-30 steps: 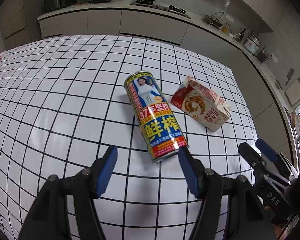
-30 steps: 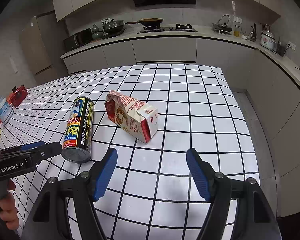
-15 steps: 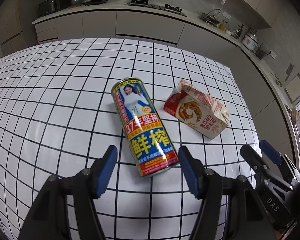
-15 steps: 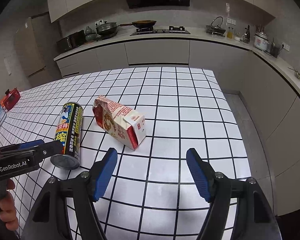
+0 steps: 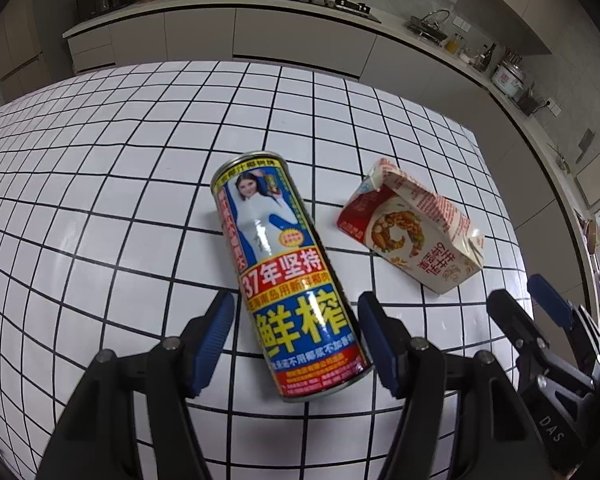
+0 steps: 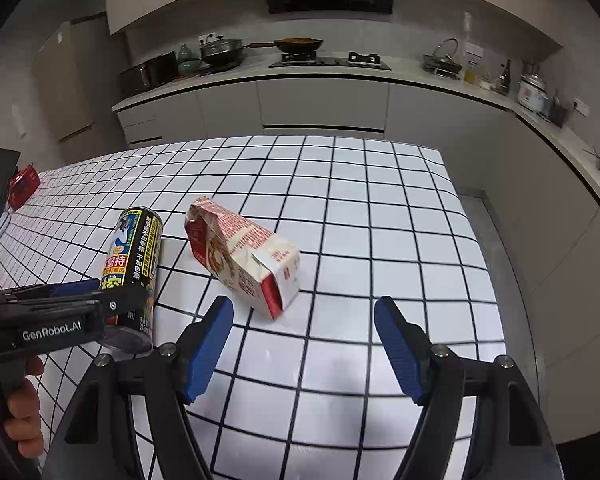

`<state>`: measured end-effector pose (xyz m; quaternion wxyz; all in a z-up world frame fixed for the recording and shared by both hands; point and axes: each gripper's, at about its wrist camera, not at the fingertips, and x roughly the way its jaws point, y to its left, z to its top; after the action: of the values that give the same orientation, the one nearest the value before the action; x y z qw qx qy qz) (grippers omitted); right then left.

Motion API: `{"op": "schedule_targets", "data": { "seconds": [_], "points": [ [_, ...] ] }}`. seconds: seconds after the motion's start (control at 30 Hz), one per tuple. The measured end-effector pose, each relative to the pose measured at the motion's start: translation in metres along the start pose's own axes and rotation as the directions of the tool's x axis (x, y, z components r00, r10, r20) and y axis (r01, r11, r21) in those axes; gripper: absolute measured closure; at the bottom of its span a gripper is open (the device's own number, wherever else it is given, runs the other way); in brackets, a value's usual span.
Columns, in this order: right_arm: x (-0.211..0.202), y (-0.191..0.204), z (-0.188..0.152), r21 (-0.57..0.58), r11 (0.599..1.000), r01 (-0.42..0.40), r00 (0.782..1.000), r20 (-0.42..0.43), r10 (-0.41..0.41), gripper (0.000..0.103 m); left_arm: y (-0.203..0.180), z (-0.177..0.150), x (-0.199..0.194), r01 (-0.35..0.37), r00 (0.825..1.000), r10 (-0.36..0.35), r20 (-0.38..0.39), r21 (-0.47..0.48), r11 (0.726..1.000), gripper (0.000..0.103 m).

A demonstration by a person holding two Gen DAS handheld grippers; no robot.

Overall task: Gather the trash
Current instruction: 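Grasp the tall drink can with the left gripper while the right grasps the milk carton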

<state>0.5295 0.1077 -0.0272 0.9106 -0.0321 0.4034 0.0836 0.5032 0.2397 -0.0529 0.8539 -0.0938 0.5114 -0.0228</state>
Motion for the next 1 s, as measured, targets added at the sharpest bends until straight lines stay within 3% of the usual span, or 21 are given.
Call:
{"op": "schedule_targets", "data": {
  "seconds": [0.27, 0.5, 0.53, 0.63, 0.87, 1.0],
  "points": [
    [0.039, 0.016, 0.023, -0.105, 0.994, -0.037, 0.999, -0.031, 0.034, 0.025, 0.01, 0.003, 0.004, 0.056, 0.998, -0.056, -0.01, -0.01, 0.998, 0.04],
    [0.07, 0.02, 0.03, -0.126, 0.988, -0.09, 0.993, -0.088, 0.08, 0.025, 0.023, 0.006, 0.003, 0.053, 0.999, -0.053, -0.006, -0.027, 0.998, 0.044],
    [0.073, 0.021, 0.03, -0.125, 0.987, -0.1, 0.991, -0.1, 0.088, 0.027, 0.024, 0.006, 0.003, 0.051, 0.999, -0.051, -0.006, -0.028, 0.998, 0.044],
    [0.079, 0.021, 0.026, -0.116, 0.984, -0.133, 0.984, -0.134, 0.117, 0.05, 0.026, 0.007, 0.005, 0.046, 0.999, -0.046, -0.005, -0.028, 0.999, 0.044],
    [0.067, 0.01, 0.014, -0.062, 0.99, -0.129, 0.985, -0.124, 0.12, 0.064, 0.021, 0.01, 0.01, 0.025, 1.0, -0.025, -0.013, 0.003, 1.0, 0.043],
    [0.055, 0.001, 0.003, -0.023, 0.995, -0.096, 0.987, -0.131, 0.092, 0.064, 0.02, 0.012, 0.015, 0.04, 0.999, -0.04, -0.012, 0.008, 0.999, 0.044]
  ]
}}
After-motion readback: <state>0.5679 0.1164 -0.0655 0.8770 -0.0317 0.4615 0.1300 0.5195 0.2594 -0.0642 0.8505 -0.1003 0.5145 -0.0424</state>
